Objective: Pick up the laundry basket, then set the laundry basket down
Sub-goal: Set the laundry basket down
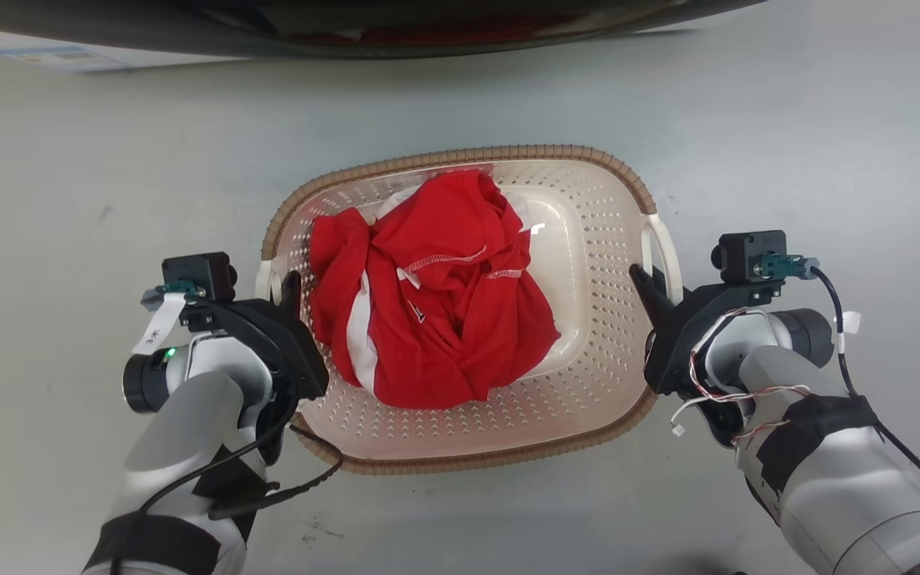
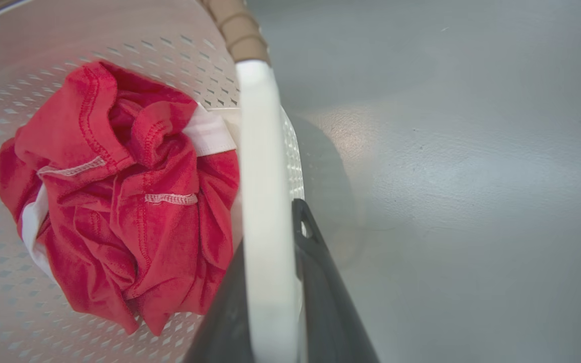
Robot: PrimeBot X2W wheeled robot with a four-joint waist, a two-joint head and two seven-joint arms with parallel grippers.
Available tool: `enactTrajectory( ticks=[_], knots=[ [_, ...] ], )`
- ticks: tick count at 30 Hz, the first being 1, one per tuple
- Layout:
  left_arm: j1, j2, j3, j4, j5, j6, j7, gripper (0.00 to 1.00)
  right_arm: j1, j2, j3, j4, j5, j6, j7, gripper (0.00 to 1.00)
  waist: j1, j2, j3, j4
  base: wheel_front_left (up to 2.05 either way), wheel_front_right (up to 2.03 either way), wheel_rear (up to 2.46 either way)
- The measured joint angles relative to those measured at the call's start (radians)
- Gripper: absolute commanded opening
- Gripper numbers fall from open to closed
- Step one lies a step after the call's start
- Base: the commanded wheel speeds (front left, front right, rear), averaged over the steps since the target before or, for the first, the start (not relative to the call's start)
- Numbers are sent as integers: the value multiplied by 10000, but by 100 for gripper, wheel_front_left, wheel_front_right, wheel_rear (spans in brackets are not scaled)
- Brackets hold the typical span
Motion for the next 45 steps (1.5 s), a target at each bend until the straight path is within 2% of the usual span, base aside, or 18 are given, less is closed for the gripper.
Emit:
enactTrajectory(
  ticks=[19, 20, 21, 22, 23, 24, 35, 45],
  knots=[
    [-239, -44, -282, 134, -146, -102, -408, 0, -311, 59, 136, 460, -117, 0, -635, 0, -1, -2, 408, -25, 0, 0, 0],
    [-253, -42, -311, 146, -153, -104, -408, 0, -316, 59, 157, 472, -119, 0, -646, 5, -1, -1, 406, -24, 0, 0, 0],
    [-263, -42, -314, 153, -190, -127, -408, 14, -317, 59, 176, 481, -119, 0, -709, 33, -1, -1, 404, -22, 0, 0, 0],
    [-264, -38, -314, 161, -267, -178, -407, 43, -323, 59, 182, 485, -119, 0, -715, 81, -1, -1, 402, -20, 0, 0, 0],
    [-264, -6, -316, 174, -313, -176, -407, 72, -336, 52, 205, 497, -119, 0, -732, 100, -1, -1, 398, -17, 0, 0, 0],
    [-264, 54, -318, 188, -355, -176, -407, 100, -347, 12, 213, 516, -119, -2, -802, 100, -2, -2, 393, -15, 0, 0, 0],
    [-190, 144, -508, 240, -748, -263, -520, 100, -353, -58, 309, 608, -119, -2, -1156, 100, -1, -2, 170, 40, 0, 0, 0],
    [268, 153, -566, 395, -658, -278, -1049, 100, 405, -188, 504, 324, -117, -2, -1647, 100, -2, -2, -792, 57, 0, 0, 0]
  ],
)
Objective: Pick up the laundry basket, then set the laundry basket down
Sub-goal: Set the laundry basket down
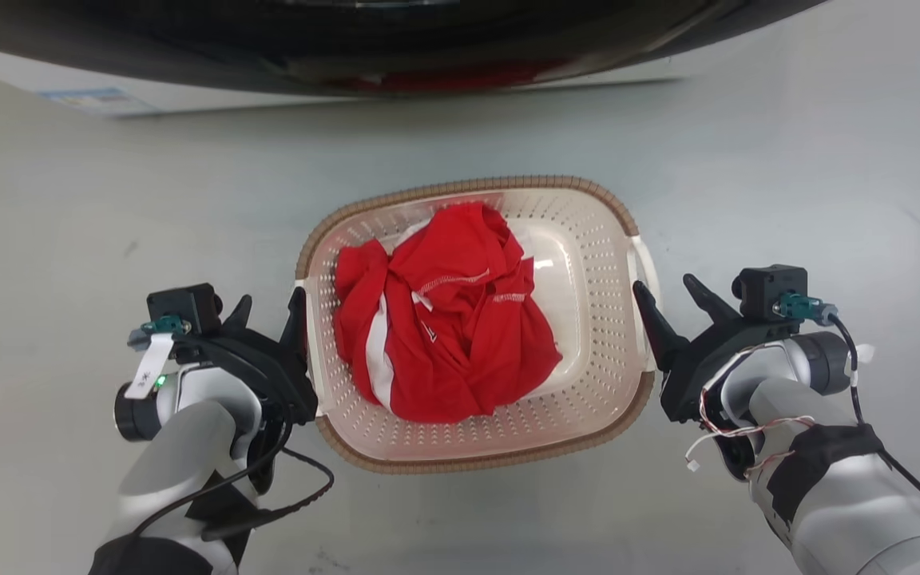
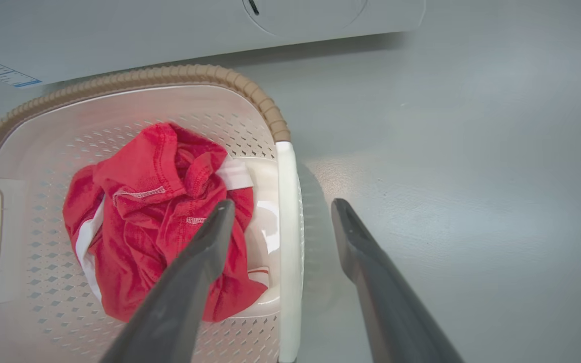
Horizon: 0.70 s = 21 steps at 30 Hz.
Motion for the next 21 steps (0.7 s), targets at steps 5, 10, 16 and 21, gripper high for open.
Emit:
enactTrajectory(
  ticks=[5, 10, 16, 21],
  knots=[
    [306, 117, -2, -17, 31, -2, -169, 100, 318, -98, 12, -297, 13, 0, -121, 100, 0, 0, -666, -34, 0, 0, 0],
    [725, 199, -21, -102, 71, -48, -284, 100, 695, -113, 2, -575, 90, 0, -201, 100, -1, 0, -1372, -95, 0, 0, 0],
    [1201, 196, -63, -385, 299, -59, -341, 100, 1163, -132, -113, -928, 178, 0, -207, 100, -1, 0, -2245, -178, 0, 0, 0],
    [1688, 238, -13, -846, 393, 31, -343, 100, 1545, -153, -418, -1432, 222, 0, -211, 100, -1, 0, -2986, -247, 0, 0, 0]
  ],
)
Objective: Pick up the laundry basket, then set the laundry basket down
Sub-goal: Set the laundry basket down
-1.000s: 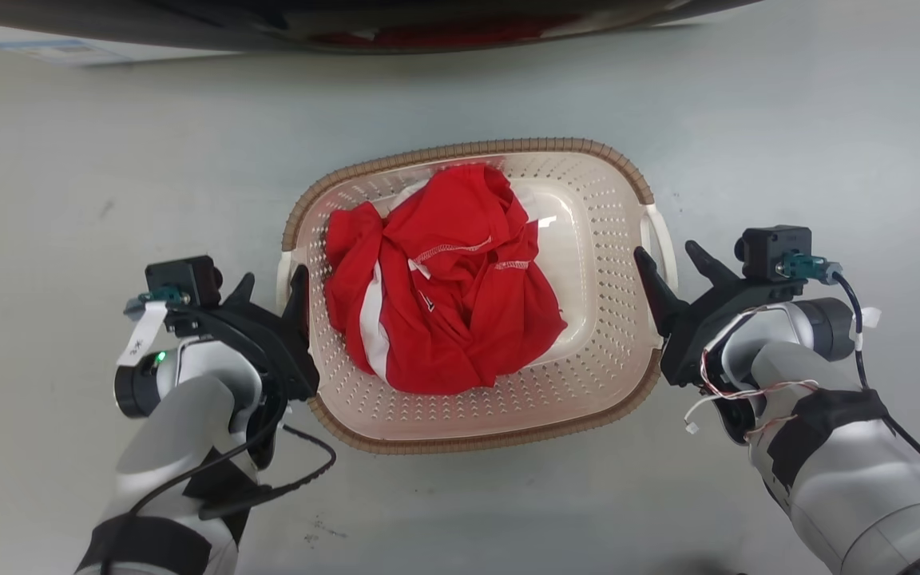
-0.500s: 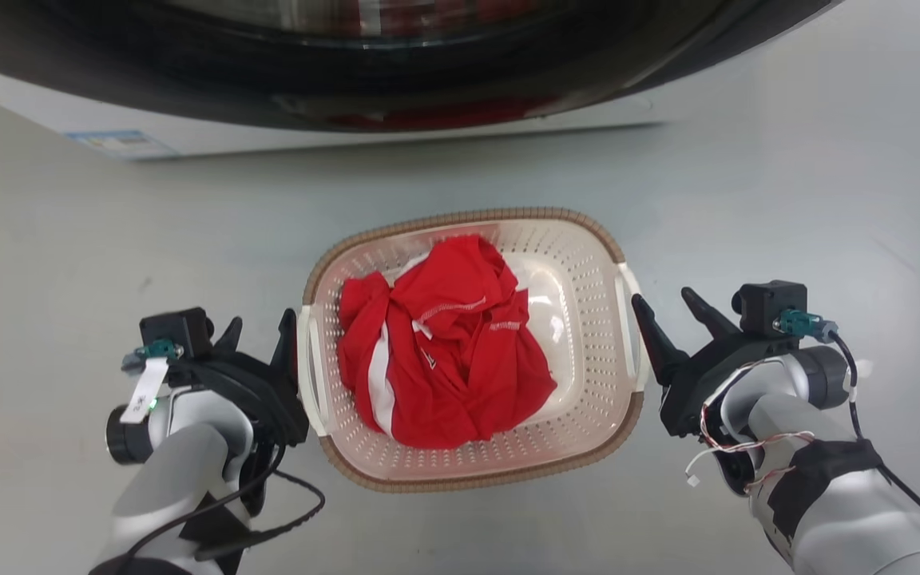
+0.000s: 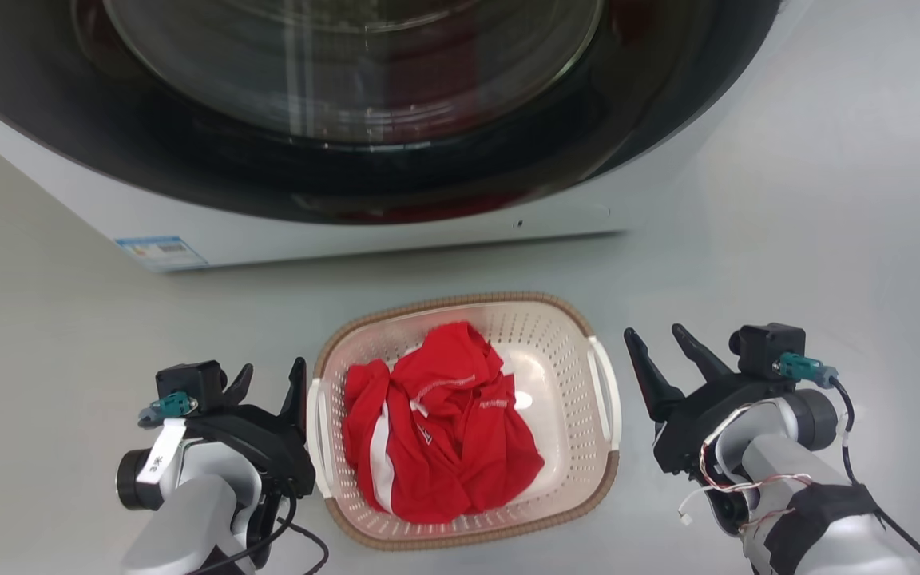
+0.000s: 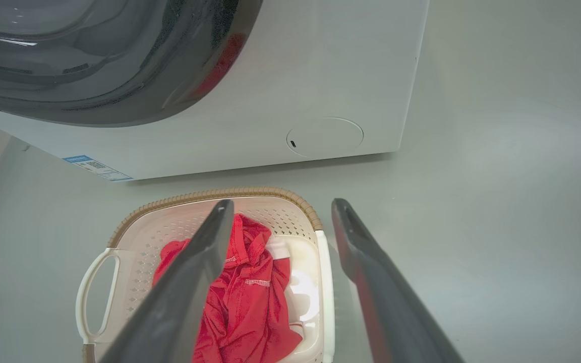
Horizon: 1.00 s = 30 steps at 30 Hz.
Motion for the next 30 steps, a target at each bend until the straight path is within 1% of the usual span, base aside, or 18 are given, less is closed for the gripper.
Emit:
enactTrajectory(
  ticks=[7, 10, 18, 20, 21, 22, 27, 30],
  knots=[
    [775, 176, 151, -1097, 213, 297, 0, 100, 774, -205, -387, -844, -71, -4, -2, 100, -1, 0, -1043, -74, 0, 0, 0],
    [1231, 305, 236, -1718, 341, 460, 0, 100, 1106, -295, -529, -1402, -213, -144, -4, 100, -1, 0, -1482, -101, 0, 0, 0],
    [2169, 453, 255, -3793, 1020, 890, 0, 100, 2065, -800, -980, -3200, -855, -671, -4, 100, 0, -1, -2427, -152, 0, 0, 0],
    [2476, 568, 263, -4328, 1294, 1055, 0, 100, 2278, -886, -1062, -3678, -1005, -811, -4, 100, 0, 0, -2619, -150, 0, 0, 0],
    [2640, 617, 284, -4587, 1344, 1093, 0, 100, 2381, -922, -1116, -3923, -1124, -888, -4, 100, 1, 0, -2711, -148, 0, 0, 0],
    [2966, 706, 299, -5118, 1484, 1244, 0, 100, 2567, -1007, -1195, -4408, -1344, -1055, -6, 100, 1, 0, -2883, -140, 0, 0, 0],
    [3766, 903, 355, -6437, 1912, 1586, -2, 100, 3127, -1252, -1461, -5551, -1674, -1415, -6, 100, 1, 0, -3278, -123, 0, 0, 0],
    [4251, 1016, 395, -7171, 2038, 1708, -2, 100, 3496, -1404, -1634, -6142, -1885, -1670, -6, 100, 1, 0, -3488, -114, 0, 0, 0]
  ],
)
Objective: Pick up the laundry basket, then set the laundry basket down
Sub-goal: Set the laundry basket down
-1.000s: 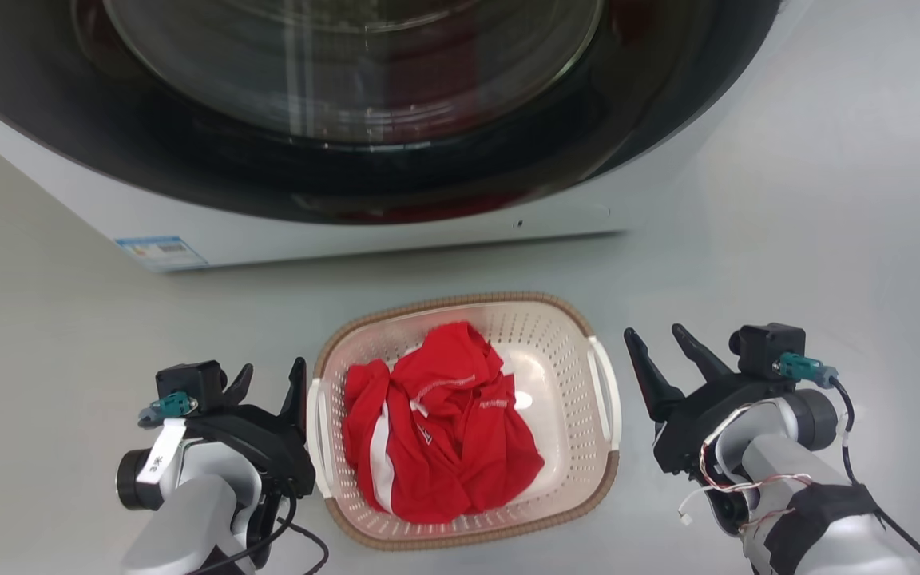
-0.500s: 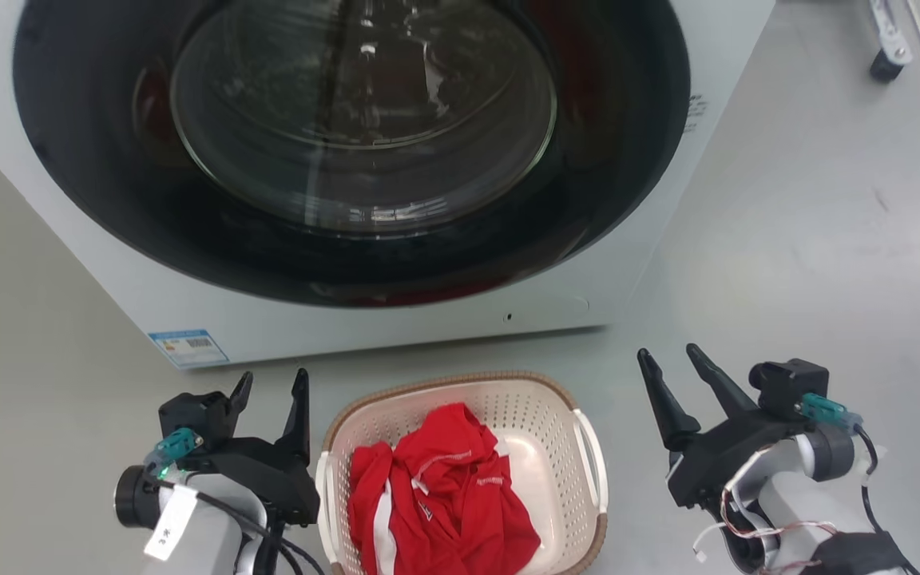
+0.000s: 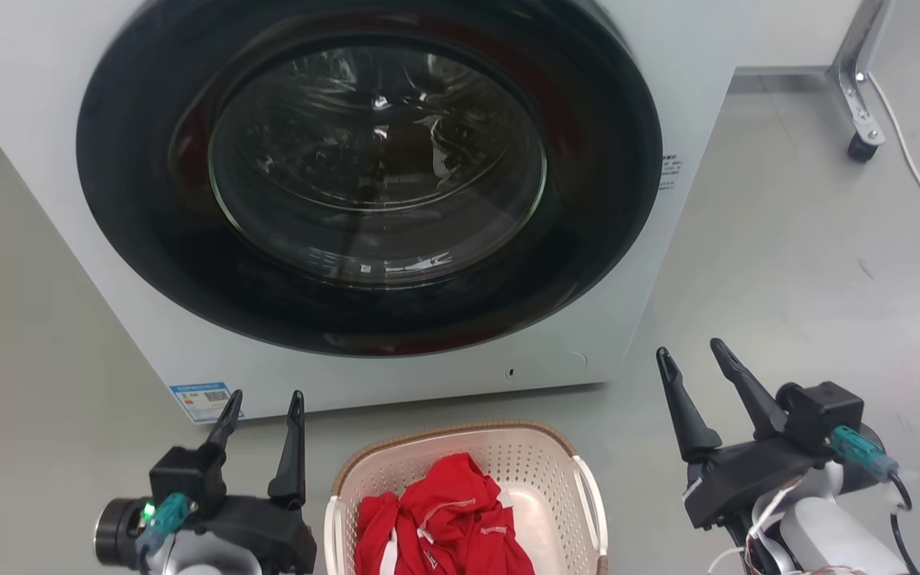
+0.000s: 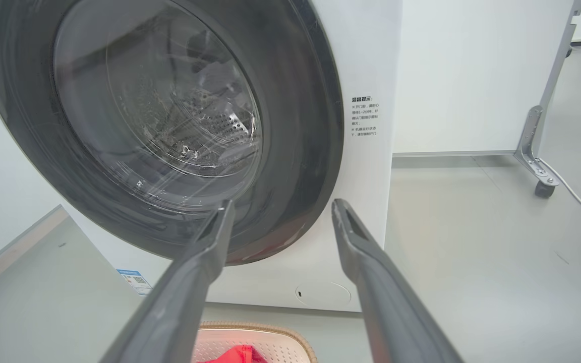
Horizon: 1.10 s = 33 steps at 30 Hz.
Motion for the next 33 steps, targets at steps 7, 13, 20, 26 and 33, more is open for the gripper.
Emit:
enactTrajectory(
  ticks=[7, 13, 20, 26, 33],
  knots=[
    [920, 134, 65, -1337, 215, 224, 0, 100, 842, -148, -290, -1026, -192, -368, -2, 100, 0, 0, -332, 12, 0, 0, 0],
    [1742, 268, 198, -2276, 554, 395, 0, 100, 1591, -244, -523, -1701, -441, -614, -2, 100, 0, 0, -564, -16, 0, 0, 0],
    [2442, 299, 383, -2972, 679, 477, 0, 100, 2203, -453, -851, -2243, -642, -708, -2, 100, 0, 1, -680, -74, 0, 0, 0],
    [2701, 270, 614, -3292, 713, 493, 123, 100, 2446, -487, -1037, -2545, -757, -794, -2, 100, 2, 1, -674, -71, 0, 0, 0],
    [2898, 211, 759, -3507, 851, 566, 472, 100, 2623, -487, -1210, -2683, -869, -830, -2, 100, 1, 1, -647, -32, 0, 0, 0]
  ],
)
